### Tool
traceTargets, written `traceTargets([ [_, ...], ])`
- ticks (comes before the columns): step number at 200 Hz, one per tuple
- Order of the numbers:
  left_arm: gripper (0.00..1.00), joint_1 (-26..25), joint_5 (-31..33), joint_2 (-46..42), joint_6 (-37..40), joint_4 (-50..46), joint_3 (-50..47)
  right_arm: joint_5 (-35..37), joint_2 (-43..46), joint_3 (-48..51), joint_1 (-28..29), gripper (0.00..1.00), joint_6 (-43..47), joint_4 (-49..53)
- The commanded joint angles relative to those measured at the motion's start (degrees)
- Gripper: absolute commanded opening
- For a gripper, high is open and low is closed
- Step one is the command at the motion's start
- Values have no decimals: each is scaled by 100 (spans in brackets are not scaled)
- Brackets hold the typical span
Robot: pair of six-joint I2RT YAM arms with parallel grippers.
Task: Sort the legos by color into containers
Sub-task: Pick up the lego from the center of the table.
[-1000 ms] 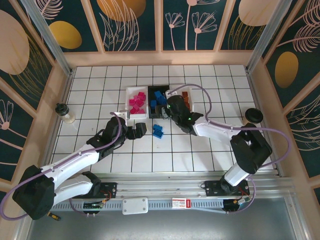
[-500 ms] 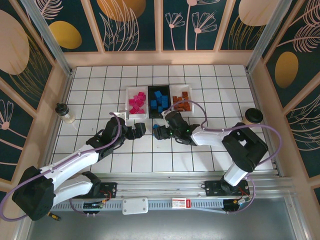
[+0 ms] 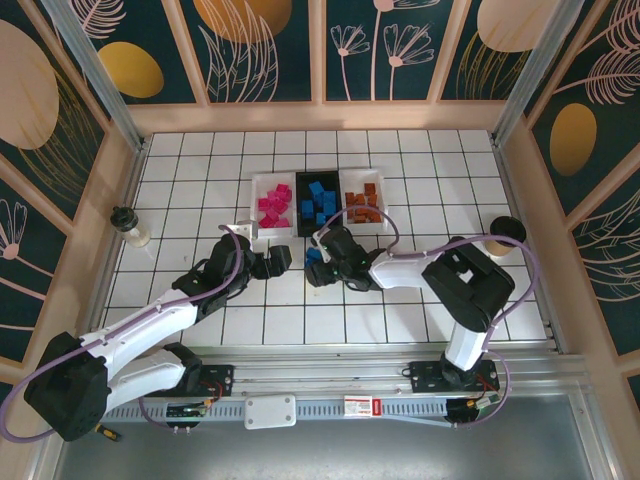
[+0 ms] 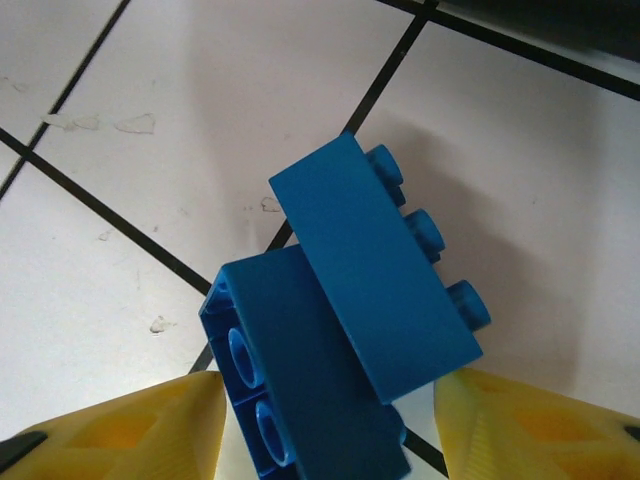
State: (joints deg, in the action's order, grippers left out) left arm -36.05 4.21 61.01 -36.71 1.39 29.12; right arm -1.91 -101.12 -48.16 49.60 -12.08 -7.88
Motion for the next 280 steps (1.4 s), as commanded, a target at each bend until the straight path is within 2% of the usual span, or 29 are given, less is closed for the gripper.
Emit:
traceTargets([
  [1, 99, 10, 98, 6, 17, -68, -10, 222, -217, -225, 173, 58, 234, 360],
  [41, 99, 10, 56, 60, 13, -43, -12, 415, -341, -402, 260, 63, 288, 462],
  [77, 99, 11, 82, 60, 10, -42, -43, 319, -311, -416, 281, 50, 269, 436],
  [133, 99, 9, 71, 66, 23, -18, -52, 306, -23, -164, 331, 25, 166, 382],
  [167, 99, 11, 80, 77, 57, -11, -21, -96, 358, 219, 332, 16, -19, 311],
  [204, 99, 9, 76, 60, 40, 70, -8, -471, 1091, 854, 336, 10, -251, 197],
  [228, 99, 9, 55, 99, 45, 81, 14, -345, 1712, 1044, 319, 7, -330, 325],
  [257, 99, 11, 74, 148, 61, 55, 32, -282, 2349, 848, 32, 5, -263, 528],
  [280, 99, 10, 114, 147, 50, 50, 15, -440, 2255, 336, -357, 4, -109, 528],
])
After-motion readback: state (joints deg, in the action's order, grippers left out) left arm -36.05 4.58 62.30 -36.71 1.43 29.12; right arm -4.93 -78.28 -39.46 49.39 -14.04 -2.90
